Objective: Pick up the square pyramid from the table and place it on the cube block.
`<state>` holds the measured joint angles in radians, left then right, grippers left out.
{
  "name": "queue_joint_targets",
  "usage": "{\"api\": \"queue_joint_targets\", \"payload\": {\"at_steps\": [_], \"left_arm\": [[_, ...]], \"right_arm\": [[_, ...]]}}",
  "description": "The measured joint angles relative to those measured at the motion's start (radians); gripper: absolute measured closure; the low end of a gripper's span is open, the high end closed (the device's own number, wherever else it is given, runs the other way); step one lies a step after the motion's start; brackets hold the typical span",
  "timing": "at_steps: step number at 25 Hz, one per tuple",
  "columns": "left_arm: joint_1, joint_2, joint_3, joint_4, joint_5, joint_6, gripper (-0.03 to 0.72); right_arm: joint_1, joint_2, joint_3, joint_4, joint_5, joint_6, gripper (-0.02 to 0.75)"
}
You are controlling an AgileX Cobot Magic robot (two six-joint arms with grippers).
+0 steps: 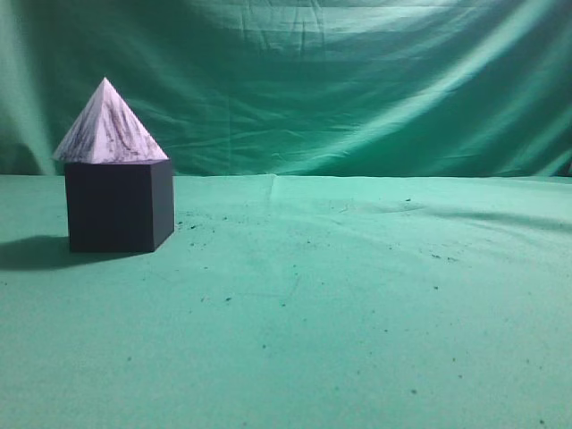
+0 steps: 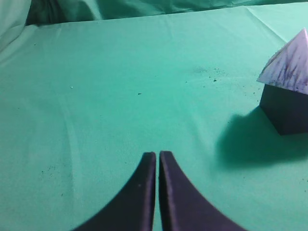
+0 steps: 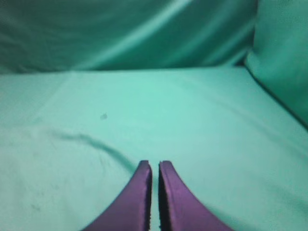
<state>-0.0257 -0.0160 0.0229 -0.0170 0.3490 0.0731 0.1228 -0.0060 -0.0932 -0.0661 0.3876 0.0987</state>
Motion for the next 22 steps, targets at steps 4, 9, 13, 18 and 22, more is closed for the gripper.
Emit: {"api": "queue_joint_targets", "payload": {"at_steps": [4, 9, 13, 18, 22], "left_arm": [[0.000, 0.000, 0.000, 0.000, 0.000, 0.000, 0.688], [0.000, 0.000, 0.000, 0.000, 0.000, 0.000, 0.688], [0.000, 0.000, 0.000, 0.000, 0.000, 0.000, 0.688], [0.000, 0.000, 0.000, 0.000, 0.000, 0.000, 0.688], [0.000, 0.000, 0.000, 0.000, 0.000, 0.000, 0.688]], "right_arm": [[-0.020, -0.004, 0.101, 0.001, -0.010, 0.002, 0.738], [-0.020, -0.004, 0.121, 0.002, -0.013, 0.002, 0.738], [-0.020, -0.004, 0.121, 0.002, -0.013, 0.002, 0.738], [-0.020, -0.004, 0.121, 0.002, -0.013, 0.002, 0.738], [-0.020, -0.004, 0.121, 0.002, -0.013, 0.002, 0.738]]}}
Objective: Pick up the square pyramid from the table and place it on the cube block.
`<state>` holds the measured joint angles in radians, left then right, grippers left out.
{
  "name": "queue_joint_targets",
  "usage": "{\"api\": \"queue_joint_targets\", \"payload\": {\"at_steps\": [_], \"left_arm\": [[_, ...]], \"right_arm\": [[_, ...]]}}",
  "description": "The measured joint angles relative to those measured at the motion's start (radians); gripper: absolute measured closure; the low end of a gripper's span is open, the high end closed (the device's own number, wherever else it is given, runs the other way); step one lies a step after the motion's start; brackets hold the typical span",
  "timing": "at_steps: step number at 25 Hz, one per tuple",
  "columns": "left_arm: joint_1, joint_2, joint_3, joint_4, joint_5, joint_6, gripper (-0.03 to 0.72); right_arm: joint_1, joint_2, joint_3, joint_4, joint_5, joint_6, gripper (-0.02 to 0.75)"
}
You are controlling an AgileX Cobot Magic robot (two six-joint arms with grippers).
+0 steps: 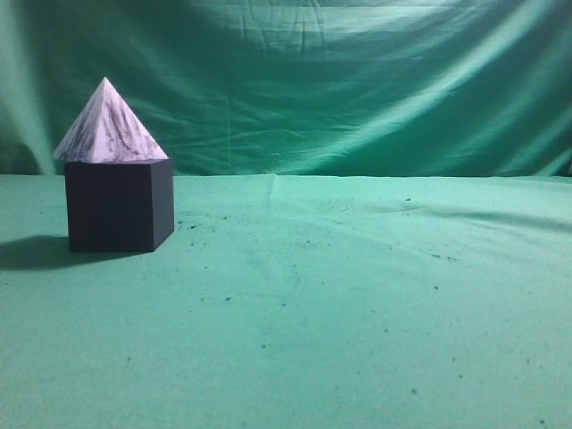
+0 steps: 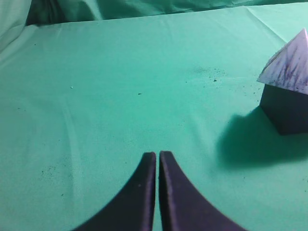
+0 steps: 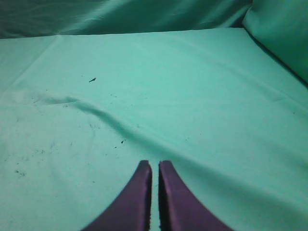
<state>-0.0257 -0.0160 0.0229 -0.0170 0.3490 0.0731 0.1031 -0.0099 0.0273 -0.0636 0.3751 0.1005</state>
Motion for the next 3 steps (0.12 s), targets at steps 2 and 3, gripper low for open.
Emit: {"api": "queue_joint_targets", "payload": {"at_steps": [2, 3], "left_arm": [[0.000, 0.000, 0.000, 0.000, 0.000, 0.000, 0.688], [0.000, 0.000, 0.000, 0.000, 0.000, 0.000, 0.688]], "right_arm": [[0.000, 0.000, 0.000, 0.000, 0.000, 0.000, 0.738], [0.000, 0.000, 0.000, 0.000, 0.000, 0.000, 0.738]]}}
